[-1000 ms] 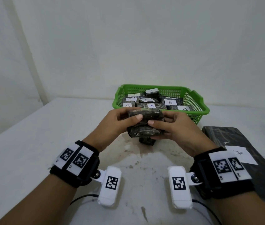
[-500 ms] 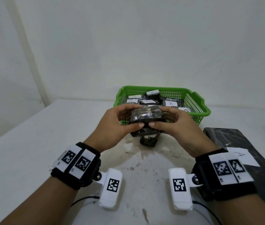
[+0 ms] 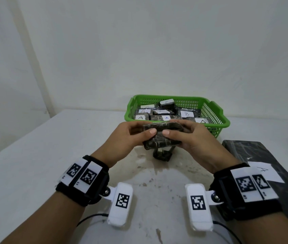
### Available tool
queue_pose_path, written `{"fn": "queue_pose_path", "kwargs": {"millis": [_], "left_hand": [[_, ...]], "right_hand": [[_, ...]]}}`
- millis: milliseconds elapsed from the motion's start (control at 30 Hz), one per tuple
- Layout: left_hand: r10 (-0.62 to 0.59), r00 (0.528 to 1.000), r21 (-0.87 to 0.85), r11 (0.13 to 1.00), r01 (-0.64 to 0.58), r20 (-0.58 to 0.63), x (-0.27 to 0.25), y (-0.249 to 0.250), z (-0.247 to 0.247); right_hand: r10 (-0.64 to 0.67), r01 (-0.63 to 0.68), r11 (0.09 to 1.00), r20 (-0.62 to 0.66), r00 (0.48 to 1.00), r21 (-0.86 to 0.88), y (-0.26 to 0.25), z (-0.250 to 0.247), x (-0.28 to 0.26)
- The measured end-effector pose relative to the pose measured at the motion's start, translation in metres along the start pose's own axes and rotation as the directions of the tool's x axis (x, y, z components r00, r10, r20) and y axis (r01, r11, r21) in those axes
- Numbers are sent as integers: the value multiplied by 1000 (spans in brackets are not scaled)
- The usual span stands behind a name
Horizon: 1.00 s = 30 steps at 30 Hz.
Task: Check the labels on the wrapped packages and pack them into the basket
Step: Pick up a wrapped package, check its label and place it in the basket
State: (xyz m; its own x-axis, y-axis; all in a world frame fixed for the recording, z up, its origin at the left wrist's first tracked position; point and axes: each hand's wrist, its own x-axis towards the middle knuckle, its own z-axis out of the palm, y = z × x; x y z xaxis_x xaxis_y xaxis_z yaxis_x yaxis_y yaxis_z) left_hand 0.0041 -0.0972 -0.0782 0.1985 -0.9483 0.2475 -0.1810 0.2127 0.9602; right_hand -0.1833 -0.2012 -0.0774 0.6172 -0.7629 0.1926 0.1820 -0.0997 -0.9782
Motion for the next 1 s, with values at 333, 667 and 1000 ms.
{"fn": "queue_pose_path", "kwargs": {"millis": [333, 667, 1000], "left_hand": [[28, 996, -34, 999, -30, -79, 0, 1, 1], [91, 984, 20, 996, -89, -151, 0, 2, 1], [86, 990, 67, 995, -79, -108, -2, 2, 6]], "right_hand": [[-2, 4, 999, -40, 999, 46, -2, -1, 0], [7, -5, 999, -65, 998, 43, -5, 1, -4], [3, -1, 1000, -62, 998, 26, -11, 12, -11]]}}
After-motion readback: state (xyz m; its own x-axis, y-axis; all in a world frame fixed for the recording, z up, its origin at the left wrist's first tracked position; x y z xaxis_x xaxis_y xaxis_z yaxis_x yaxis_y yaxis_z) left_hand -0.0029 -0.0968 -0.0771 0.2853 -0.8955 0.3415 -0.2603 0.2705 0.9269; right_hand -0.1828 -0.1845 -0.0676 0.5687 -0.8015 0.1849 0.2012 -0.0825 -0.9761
